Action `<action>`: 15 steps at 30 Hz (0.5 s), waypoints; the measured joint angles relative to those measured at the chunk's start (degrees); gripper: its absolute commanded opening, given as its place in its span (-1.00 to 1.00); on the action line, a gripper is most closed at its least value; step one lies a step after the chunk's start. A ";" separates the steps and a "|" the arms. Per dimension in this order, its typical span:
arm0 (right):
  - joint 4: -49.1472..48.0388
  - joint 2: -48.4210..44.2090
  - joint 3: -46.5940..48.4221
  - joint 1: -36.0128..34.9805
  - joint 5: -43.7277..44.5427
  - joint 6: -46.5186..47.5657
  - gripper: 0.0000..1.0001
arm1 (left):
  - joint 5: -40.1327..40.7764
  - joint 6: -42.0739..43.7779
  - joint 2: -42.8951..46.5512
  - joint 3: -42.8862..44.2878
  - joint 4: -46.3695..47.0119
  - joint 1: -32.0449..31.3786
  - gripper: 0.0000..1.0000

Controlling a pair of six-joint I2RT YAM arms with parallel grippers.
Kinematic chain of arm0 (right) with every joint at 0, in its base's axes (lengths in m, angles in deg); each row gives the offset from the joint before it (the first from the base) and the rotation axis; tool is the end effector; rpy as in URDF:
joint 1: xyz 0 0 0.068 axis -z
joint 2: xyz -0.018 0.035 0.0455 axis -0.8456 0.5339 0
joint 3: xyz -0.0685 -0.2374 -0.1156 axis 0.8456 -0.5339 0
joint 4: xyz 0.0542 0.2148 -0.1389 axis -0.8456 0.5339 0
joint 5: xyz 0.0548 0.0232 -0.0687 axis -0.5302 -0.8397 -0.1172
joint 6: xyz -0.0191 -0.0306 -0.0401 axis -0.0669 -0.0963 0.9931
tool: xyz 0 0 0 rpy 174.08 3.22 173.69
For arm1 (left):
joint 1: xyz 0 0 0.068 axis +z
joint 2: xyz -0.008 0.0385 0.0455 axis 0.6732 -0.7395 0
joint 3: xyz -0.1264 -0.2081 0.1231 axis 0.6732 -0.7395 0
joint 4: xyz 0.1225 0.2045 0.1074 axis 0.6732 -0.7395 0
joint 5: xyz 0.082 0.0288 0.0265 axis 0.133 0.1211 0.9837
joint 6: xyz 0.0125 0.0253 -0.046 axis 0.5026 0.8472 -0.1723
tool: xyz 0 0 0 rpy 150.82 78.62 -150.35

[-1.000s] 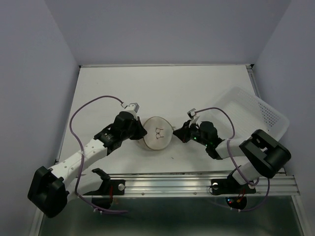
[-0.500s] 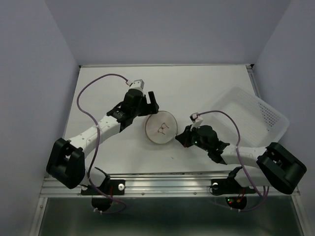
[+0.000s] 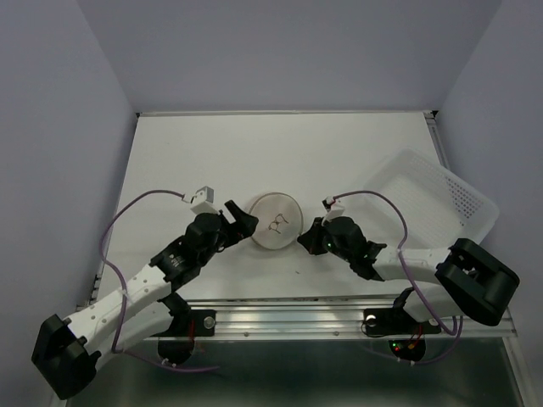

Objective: Unzip the laundry bag and remove the bra

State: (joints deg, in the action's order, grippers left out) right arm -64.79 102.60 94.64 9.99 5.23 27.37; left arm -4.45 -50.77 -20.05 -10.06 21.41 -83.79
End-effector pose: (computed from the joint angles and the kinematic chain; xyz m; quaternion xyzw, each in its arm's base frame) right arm 0.1681 0.1799 0.1549 -0.0580 0.8475 0.3224 0.4177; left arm 0.1525 -0.1248 0.2520 -0.1094 0.8047 -0.3449 0.4707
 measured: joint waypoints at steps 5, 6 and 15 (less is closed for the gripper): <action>0.20 1.36 1.38 -0.09 0.63 -1.77 -0.99 | 0.52 -7.89 7.28 -9.97 0.92 -2.84 0.81; 0.26 1.60 1.60 -0.11 0.68 -1.95 -0.99 | 0.59 -8.68 7.10 -10.56 1.27 -3.52 0.81; 1.25 2.54 3.65 -0.37 0.70 -2.99 -0.99 | 1.60 -14.99 -4.04 -12.09 12.63 -7.56 0.06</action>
State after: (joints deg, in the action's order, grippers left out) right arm -63.54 105.13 98.29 9.61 5.93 24.37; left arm -2.85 -65.77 -24.10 -22.15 34.04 -91.35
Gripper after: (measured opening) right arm 0.035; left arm 0.735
